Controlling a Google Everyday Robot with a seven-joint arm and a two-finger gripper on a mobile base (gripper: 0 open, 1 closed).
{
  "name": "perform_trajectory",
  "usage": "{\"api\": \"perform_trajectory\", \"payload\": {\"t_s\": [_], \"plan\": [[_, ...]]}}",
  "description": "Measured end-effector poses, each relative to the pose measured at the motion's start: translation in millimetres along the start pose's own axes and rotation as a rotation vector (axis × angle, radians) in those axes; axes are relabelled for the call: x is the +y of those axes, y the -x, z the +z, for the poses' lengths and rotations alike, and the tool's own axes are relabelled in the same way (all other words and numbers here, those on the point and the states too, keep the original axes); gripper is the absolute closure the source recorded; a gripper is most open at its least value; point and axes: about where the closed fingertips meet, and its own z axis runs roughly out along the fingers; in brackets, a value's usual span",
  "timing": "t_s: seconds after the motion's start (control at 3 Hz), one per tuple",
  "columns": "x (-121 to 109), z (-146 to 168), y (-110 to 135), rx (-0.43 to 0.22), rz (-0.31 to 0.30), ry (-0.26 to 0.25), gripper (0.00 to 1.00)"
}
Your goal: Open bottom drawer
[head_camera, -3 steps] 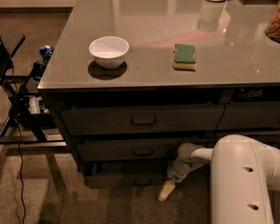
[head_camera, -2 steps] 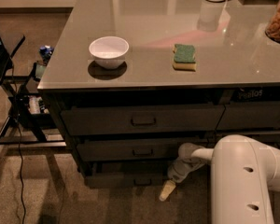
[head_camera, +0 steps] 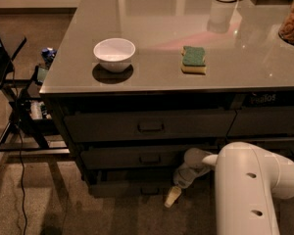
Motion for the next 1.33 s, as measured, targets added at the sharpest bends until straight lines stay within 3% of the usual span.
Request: {"api": "perform_trajectory", "payload": {"t_s": [1.0, 1.33], "plan": [[-20.9, 35.5, -8.8, 0.028, -0.016, 0.028, 0.00], [-18.6, 38.7, -13.4, 0.059, -0.022, 0.041, 0.00]]}}
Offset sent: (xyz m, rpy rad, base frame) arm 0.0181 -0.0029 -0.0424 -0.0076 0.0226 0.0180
